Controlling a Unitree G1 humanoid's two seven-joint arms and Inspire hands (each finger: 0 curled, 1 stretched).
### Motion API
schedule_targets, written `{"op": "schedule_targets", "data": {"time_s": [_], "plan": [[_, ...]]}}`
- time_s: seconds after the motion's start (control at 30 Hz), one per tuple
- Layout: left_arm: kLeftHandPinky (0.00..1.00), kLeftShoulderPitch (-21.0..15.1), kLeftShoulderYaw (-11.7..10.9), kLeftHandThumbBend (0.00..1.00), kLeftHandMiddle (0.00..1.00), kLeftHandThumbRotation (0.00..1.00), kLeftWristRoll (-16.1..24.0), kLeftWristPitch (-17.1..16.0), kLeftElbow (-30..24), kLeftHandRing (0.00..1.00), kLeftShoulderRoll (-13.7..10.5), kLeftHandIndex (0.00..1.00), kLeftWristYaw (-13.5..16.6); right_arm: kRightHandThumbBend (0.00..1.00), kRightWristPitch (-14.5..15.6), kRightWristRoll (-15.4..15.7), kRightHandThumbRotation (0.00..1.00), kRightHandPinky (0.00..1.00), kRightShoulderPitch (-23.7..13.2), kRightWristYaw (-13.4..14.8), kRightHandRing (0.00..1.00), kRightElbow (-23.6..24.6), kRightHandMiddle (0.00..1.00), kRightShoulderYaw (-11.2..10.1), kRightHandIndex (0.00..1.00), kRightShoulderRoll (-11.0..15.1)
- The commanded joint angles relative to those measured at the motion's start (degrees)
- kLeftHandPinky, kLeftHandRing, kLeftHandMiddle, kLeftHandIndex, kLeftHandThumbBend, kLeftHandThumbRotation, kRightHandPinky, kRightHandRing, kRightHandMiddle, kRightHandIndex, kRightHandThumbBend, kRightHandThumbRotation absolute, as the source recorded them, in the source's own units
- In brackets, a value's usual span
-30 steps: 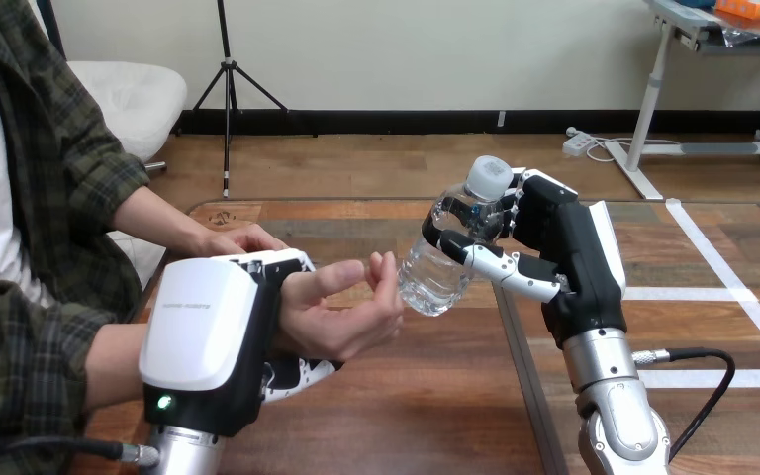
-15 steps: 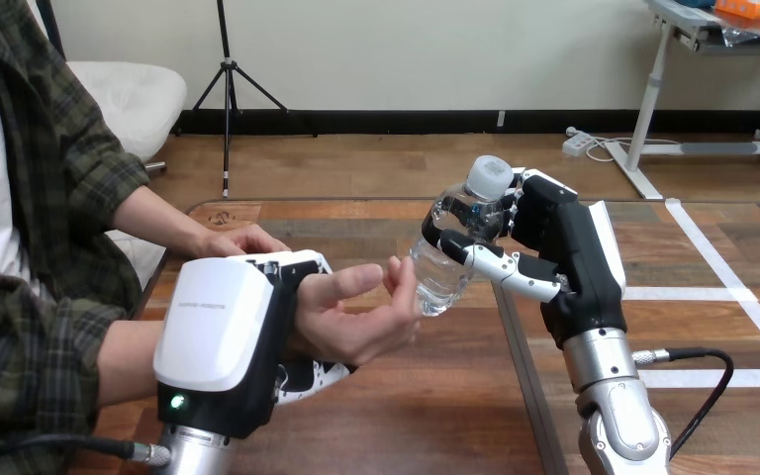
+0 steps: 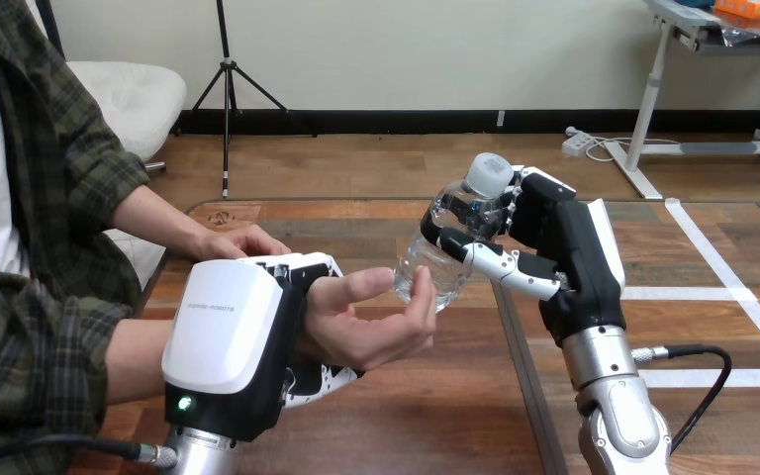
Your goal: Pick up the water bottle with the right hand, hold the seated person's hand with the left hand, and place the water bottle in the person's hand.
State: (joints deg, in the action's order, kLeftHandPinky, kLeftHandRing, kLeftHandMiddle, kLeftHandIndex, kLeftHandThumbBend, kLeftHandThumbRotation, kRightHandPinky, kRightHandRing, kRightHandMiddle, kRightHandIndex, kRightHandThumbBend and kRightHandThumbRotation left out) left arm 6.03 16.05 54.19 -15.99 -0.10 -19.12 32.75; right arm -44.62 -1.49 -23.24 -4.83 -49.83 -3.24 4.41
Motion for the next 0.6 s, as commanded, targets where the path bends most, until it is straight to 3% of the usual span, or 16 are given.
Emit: {"op": "schedule_targets", "data": {"time_s": [0.0, 0.3, 0.57], "plan": [[0.27, -4.2, 1.7, 0.88, 0.39, 0.00, 0.4, -2.2, -3.4, 0.33, 0.8, 0.41, 0.2, 0.65, -2.1, -0.7, 0.00, 0.46, -8.2, 0.5, 0.43, 1.3, 0.48, -1.1, 0.58, -0.1], [0.28, -3.7, 1.9, 0.88, 0.39, 0.00, 0.0, -2.7, -3.8, 0.34, 0.8, 0.41, -0.5, 0.69, -3.2, 3.2, 0.00, 0.47, -9.6, 3.5, 0.43, 1.1, 0.47, -0.3, 0.57, 0.6], [0.28, -3.2, 2.0, 0.88, 0.40, 0.00, -0.5, -3.2, -4.1, 0.35, 0.9, 0.42, -1.2, 0.71, -2.9, 3.9, 0.00, 0.48, -10.5, 3.8, 0.44, 1.3, 0.47, -0.1, 0.57, 0.2]]}}
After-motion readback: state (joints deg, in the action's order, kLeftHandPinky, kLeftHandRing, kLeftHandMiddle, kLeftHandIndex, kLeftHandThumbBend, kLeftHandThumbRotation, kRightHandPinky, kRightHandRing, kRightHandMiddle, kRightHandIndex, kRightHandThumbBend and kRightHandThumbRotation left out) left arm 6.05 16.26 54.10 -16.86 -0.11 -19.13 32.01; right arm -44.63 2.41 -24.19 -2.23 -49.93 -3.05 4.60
